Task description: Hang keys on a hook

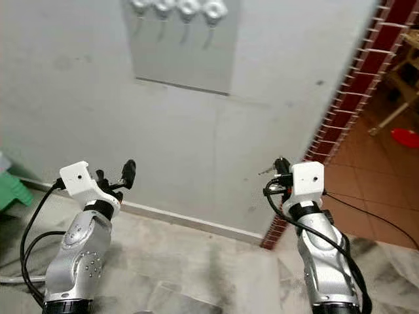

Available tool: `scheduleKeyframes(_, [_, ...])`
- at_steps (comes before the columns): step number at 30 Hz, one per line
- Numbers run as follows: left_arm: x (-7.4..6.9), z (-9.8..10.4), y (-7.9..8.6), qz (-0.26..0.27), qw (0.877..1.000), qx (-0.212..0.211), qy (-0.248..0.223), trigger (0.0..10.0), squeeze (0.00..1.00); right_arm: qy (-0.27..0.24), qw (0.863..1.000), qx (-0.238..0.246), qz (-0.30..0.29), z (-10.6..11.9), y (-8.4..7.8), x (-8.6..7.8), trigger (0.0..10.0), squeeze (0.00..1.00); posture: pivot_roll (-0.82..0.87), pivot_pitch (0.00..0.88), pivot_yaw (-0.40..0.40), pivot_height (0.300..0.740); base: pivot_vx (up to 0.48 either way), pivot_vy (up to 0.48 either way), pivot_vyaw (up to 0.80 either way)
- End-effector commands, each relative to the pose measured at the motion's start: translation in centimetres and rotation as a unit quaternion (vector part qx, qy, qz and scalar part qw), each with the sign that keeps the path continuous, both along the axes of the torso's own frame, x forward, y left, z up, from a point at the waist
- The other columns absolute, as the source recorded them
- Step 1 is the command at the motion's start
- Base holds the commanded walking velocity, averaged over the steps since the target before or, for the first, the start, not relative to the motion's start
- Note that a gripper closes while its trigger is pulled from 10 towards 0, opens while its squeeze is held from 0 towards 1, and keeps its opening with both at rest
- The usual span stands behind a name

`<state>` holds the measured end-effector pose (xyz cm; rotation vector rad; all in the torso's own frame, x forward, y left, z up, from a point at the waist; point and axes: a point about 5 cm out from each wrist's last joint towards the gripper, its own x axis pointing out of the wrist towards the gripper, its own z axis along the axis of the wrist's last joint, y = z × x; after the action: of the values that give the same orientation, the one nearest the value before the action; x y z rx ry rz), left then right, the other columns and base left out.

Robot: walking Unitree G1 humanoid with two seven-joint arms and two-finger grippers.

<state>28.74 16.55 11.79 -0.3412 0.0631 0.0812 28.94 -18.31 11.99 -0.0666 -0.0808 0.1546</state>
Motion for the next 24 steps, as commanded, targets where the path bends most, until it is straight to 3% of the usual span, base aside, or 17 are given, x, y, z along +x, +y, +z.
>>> scheduleKeyframes(1, [0.17, 0.21, -0.79, -0.012, 1.0, -0.005, 0.0, 10.0, 0.0, -0.002, 1.0, -0.008, -0.01, 0.3, -0.83, -0.2, 10.0, 0.0, 0.0, 0.058, -0.067, 0.74, 0.0, 0.469, 0.0])
scheduleKeyframes(15, [0.4, 0.41, -0.63, -0.014, 1.0, -0.001, -0.003, 10.0, 0.0, -0.002, 1.0, -0.006, -0.013, 0.28, -0.75, -0.13, 10.0, 0.0, 0.01, 0.066, -0.063, 0.74, 0.0, 0.422, 0.0])
scheduleKeyframes(24, [1.06, 1.02, -0.58, -0.026, 0.999, 0.031, -0.009, 10.0, 0.0, -0.007, 0.999, 0.015, -0.04, 0.43, -1.13, 0.53, 10.0, 0.0, 0.01, 0.063, -0.039, 0.74, 0.0, 0.0, 0.0])
